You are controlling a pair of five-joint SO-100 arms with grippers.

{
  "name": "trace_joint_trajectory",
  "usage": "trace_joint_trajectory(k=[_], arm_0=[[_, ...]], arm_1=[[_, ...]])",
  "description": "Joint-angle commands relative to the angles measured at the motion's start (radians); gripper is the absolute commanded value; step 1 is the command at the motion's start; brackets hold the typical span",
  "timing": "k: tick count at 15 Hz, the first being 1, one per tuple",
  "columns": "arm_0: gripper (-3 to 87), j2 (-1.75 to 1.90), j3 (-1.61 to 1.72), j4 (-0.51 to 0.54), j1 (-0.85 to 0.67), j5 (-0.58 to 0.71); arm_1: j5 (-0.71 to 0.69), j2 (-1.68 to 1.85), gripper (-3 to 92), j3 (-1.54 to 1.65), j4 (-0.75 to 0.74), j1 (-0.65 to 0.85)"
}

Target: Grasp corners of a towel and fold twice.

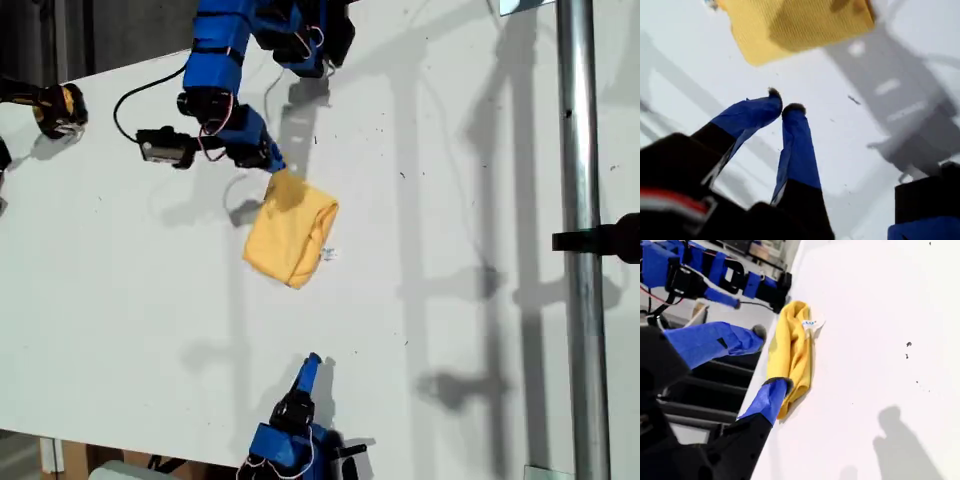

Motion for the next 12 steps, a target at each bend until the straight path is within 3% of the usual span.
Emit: trace_joint_trajectory(k=[1, 4, 8, 10, 11, 12], arm_0=[[17.0, 0.009, 0.015, -0.040, -0.018, 0.002], [16.5, 0.009, 0.069, -0.081, -0.025, -0.080], [14.0, 0.009, 0.155, -0.063, -0.023, -0.241], [13.6, 0.009, 0.156, -0.041, -0.015, -0.379], [13.6, 0.009, 0.156, 0.054, -0.017, -0.589], [13.6, 0.000, 0.156, 0.138, -0.028, -0.704]], arm_1=[[0.192, 0.428, 0.8, 0.407, -0.015, -0.084], [0.407, 1.028, -0.1, 0.857, -0.107, -0.227], [0.449, 1.285, -0.1, 1.043, -0.089, -0.229], [0.439, 1.287, 5.5, 1.043, -0.087, -0.212], [0.439, 1.290, 6.8, 1.043, -0.083, -0.209], [0.428, 1.293, 6.9, 1.034, -0.063, -0.195]])
